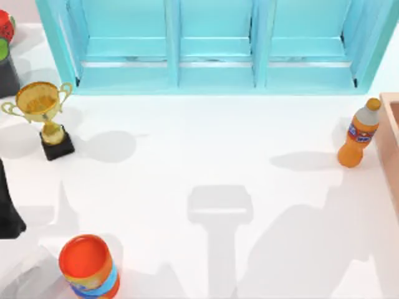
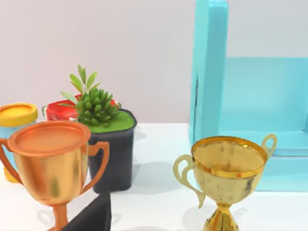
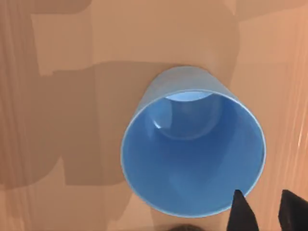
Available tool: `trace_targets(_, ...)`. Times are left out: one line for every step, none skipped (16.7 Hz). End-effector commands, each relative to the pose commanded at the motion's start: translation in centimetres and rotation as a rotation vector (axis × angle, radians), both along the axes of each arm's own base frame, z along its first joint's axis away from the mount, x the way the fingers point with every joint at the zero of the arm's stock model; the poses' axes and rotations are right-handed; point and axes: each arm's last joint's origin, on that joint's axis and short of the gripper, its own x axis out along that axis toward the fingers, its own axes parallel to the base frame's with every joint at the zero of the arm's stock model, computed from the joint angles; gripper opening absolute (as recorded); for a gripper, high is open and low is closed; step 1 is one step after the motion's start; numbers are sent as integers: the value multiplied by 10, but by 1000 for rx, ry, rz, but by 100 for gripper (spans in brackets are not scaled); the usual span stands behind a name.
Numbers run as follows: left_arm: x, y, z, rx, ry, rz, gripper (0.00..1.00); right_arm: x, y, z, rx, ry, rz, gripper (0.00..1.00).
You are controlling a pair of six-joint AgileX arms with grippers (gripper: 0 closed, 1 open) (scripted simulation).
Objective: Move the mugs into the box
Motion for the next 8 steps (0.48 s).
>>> trace_targets(0, 0, 0, 0, 0, 0, 100, 0, 0, 0, 0, 0, 0, 53)
trace_targets(0, 0, 0, 0, 0, 0, 100, 0, 0, 0, 0, 0, 0, 60)
trace_targets(0, 0, 0, 0, 0, 0, 100, 0, 0, 0, 0, 0, 0, 68)
trace_targets(0, 0, 0, 0, 0, 0, 100, 0, 0, 0, 0, 0, 0, 75)
trace_targets(0, 0, 0, 0, 0, 0, 100, 0, 0, 0, 0, 0, 0, 83)
trace_targets(0, 0, 0, 0, 0, 0, 100, 0, 0, 0, 0, 0, 0, 90)
trace_targets(0, 0, 0, 0, 0, 0, 100, 0, 0, 0, 0, 0, 0, 98)
trace_targets(0, 0, 0, 0, 0, 0, 100, 0, 0, 0, 0, 0, 0, 100)
